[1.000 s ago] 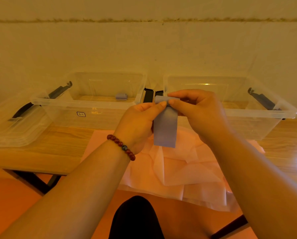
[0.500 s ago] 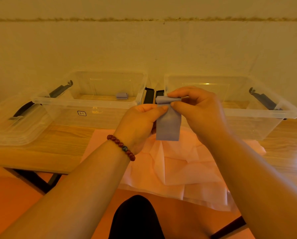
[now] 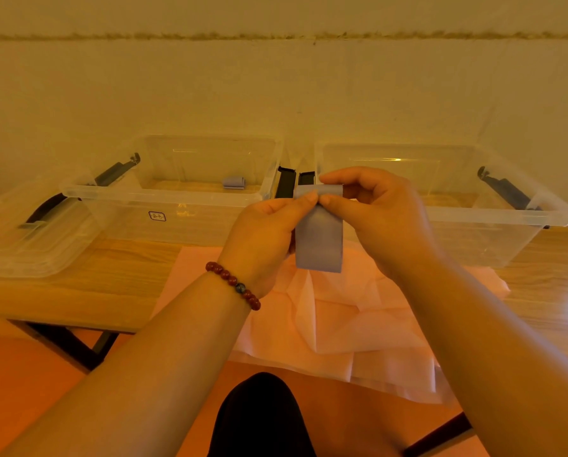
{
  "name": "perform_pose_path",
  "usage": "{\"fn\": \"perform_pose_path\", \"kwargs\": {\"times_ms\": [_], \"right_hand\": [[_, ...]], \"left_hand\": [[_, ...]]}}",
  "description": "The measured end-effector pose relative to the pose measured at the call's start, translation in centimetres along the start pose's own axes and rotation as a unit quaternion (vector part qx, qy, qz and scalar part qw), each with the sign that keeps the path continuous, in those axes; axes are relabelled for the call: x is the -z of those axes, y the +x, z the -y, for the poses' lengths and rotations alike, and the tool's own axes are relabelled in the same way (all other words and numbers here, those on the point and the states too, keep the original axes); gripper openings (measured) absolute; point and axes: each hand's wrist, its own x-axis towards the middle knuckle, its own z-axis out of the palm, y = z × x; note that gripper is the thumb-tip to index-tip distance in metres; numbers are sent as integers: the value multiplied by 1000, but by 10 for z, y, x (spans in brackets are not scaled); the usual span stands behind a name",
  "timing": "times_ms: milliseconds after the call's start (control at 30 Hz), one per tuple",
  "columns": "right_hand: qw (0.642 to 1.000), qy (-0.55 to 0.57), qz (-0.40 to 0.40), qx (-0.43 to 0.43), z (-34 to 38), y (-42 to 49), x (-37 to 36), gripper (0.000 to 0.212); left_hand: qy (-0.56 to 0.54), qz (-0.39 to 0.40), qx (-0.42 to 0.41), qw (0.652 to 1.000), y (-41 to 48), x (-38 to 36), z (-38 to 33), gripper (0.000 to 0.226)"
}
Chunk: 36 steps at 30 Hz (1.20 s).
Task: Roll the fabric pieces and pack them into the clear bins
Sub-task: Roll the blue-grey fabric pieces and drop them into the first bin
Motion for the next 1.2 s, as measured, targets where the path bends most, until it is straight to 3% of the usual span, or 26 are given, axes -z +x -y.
{"fn": "perform_pose_path", "kwargs": {"times_ms": [267,467,733,900,1100,1200], "right_hand": [[998,32,0,-58,-4,1,1,13],[1000,11,-15,-22,-3,1,0,27],[1000,8,-4,-16,-2,-2,-2,35],[1000,5,14,-21,0,-5,-2,30],[996,1,8,-93,-5,-3,-1,15],[997,-22,5,-74,-4,-3,0,13]], "left_hand": [[17,20,-15,1000,2,3,3,17],[-11,-5,30,999,6,2,9,13],[-47,20,43,998,4,4,7,10],[-63,11,47,997,5,3,9,14],[-48,30,24,998,5,5,8,20],[-42,22,24,999,5,5,7,17]]}}
